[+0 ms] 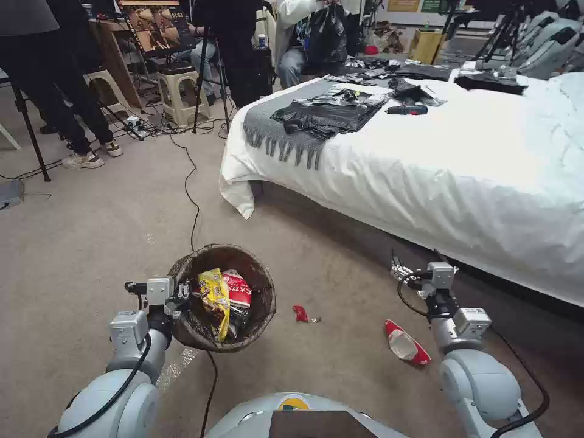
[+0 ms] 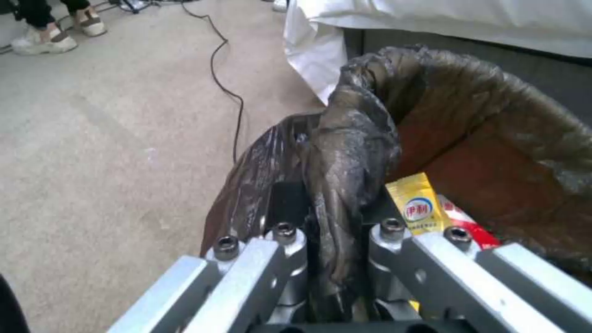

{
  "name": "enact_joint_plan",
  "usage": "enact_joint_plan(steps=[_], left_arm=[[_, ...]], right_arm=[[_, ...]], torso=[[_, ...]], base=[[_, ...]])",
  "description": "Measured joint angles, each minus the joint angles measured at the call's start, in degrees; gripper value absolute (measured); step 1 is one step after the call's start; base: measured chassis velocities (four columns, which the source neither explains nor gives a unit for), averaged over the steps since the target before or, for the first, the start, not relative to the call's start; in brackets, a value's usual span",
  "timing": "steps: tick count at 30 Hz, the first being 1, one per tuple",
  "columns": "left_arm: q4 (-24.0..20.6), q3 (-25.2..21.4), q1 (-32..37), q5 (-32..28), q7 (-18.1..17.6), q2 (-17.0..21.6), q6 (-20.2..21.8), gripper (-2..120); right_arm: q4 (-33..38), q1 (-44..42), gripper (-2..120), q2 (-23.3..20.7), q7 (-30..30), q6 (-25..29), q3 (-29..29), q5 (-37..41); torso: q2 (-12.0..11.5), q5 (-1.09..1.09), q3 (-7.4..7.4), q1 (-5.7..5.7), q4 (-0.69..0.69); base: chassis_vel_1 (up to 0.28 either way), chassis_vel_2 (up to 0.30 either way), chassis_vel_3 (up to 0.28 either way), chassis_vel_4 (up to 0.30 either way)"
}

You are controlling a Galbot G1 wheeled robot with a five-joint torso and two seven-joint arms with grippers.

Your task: Pick up the trash bin, then pick up the garbage from the floor and place it into the trash bin.

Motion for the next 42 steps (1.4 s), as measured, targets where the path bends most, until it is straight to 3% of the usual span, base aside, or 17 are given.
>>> enact_joint_plan(steps=[10,18,24,42], left_arm=[[0.0,0.05,1.14,0.33,0.01,0.43,-0.08,7],[0.0,0.12,2.4,0.72,-0.03,0.49,-0.08,7],[0.0,0.04,3.29,1.05,-0.06,0.42,-0.06,7],[0.0,0.2,3.4,1.48,-0.18,-0.32,-0.02,7]], right_arm=[[-9.44,0.53,100,-4.03,-4.64,-3.4,2.39,6.44],[-19.19,4.28,100,-8.8,-10.36,-5.02,0.26,7.72],[-26.31,5.84,100,-11.19,-10.85,-4.53,-2.59,7.61],[-41.77,8.64,100,-7.32,-10.88,-0.02,-8.5,2.14]], torso=[[0.0,-0.01,0.0,0.0,0.02],[0.0,-0.01,0.0,0.0,0.04],[0.0,0.0,0.0,0.0,0.03],[0.0,-0.01,0.0,0.0,0.02]], base=[[0.0,0.0,0.0,0.0],[0.0,0.0,0.0,0.0],[0.0,0.0,0.0,0.0],[0.0,0.0,0.0,0.0]])
